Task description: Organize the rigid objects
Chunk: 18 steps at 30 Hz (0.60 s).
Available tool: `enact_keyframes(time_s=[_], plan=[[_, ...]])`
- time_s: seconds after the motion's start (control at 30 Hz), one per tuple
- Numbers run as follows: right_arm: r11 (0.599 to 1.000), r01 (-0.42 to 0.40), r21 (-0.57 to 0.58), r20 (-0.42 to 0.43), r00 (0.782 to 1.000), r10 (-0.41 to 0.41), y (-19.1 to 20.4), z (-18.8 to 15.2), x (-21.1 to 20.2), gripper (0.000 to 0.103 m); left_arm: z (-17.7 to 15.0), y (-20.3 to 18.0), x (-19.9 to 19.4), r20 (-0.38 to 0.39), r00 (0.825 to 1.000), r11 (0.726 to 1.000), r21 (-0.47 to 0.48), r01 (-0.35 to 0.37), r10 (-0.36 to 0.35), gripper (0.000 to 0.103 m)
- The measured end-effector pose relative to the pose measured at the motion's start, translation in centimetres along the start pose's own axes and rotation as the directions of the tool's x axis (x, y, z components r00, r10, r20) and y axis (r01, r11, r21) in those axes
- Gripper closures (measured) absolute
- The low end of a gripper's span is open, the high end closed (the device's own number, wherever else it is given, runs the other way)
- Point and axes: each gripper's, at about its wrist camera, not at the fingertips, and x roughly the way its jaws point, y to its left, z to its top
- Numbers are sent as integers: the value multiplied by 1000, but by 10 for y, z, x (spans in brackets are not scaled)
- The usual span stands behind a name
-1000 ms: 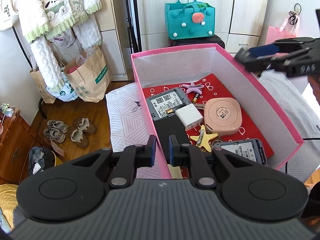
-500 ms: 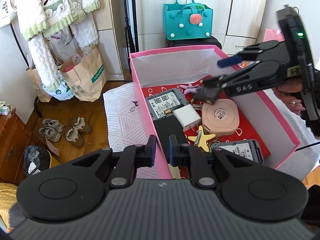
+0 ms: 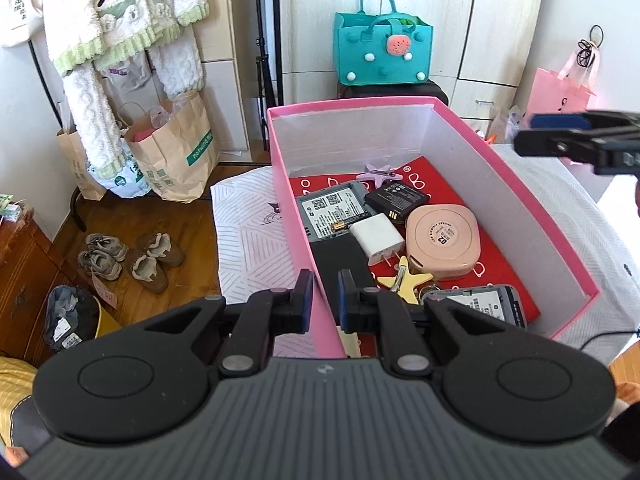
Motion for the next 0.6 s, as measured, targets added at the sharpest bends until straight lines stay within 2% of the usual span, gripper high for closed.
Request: enact_keyframes(time_s=[0.07, 0.13, 0.27, 0.37, 0.43, 0.5, 0.57, 0.6], plan=[[1000, 1, 6, 15, 1000, -1, 3, -6, -10, 26, -1, -2, -8, 19, 1000, 1000, -2, -22, 22, 92], [1000, -5, 3, 30, 1000, 5, 9, -11, -20, 24, -2, -4, -18, 39, 998, 999, -4, -43, 43, 86], [1000, -25, -1, 59, 998, 25, 17, -23, -38, 21, -5, -11, -39, 56, 997, 998, -25, -58, 59, 63], [999, -35, 11, 75, 997, 34, 23, -30, -47, 19, -7, -25, -54, 70, 995, 998, 8, -69, 68, 60], [999, -32, 15, 83, 996, 30, 26, -32, -54, 17, -8, -36, -63, 82, 994, 997, 23, -68, 66, 51], [1000, -13, 19, 86, 996, 12, 28, -33, -61, 10, -8, -45, -72, 95, 993, 997, 18, -70, 68, 34], [998, 36, 49, 80, 996, -39, 28, -32, -69, 2, -8, -56, -80, 114, 991, 997, 20, -68, 66, 27], [995, 70, 71, 67, 995, -75, 27, -33, -74, 0, -8, -61, -84, 121, 991, 998, 20, -66, 63, 20]])
